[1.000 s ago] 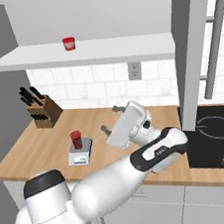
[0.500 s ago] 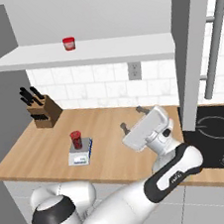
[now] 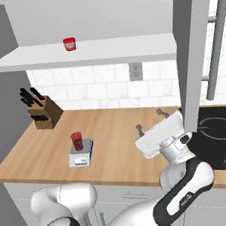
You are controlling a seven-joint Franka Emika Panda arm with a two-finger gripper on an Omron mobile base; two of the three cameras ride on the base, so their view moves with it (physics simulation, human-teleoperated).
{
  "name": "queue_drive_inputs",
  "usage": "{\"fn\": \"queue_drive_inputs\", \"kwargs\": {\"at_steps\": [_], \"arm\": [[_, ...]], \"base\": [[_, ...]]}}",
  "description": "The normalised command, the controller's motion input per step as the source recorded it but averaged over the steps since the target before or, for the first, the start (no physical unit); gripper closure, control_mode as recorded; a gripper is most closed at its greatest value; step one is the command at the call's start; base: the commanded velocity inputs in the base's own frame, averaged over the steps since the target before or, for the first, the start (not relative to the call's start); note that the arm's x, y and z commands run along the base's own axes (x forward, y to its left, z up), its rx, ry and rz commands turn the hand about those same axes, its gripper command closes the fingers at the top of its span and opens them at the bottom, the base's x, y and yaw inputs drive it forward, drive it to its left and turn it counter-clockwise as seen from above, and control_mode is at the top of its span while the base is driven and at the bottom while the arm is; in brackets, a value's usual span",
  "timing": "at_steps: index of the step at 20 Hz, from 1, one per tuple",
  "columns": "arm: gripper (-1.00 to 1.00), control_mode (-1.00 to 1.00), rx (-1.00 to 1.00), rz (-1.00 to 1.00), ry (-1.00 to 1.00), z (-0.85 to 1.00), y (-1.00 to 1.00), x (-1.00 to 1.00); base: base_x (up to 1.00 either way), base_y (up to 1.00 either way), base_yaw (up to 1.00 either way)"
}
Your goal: Pick the yogurt and place it on the digital scale for weighing, and close the cabinet.
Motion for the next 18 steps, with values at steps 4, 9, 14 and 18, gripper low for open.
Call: {"fn": "queue_drive_inputs", "kwargs": {"at_steps": [4,9,14,18], "arm": [[-1.00,-1.00,0.05,0.00,0.05,-0.09,-0.61,0.02],[-1.00,-1.00,0.02,0.00,0.06,-0.03,-0.64,0.00],[-1.00,-1.00,0.02,-0.08,0.04,0.01,-0.67,-0.15],[-1.00,-1.00,0.00,-0.13,0.04,0.00,-0.59,-0.06]], "base": [[0.00,0.00,0.00],[0.00,0.00,0.00],[0.00,0.00,0.00],[0.00,0.00,0.00]]}}
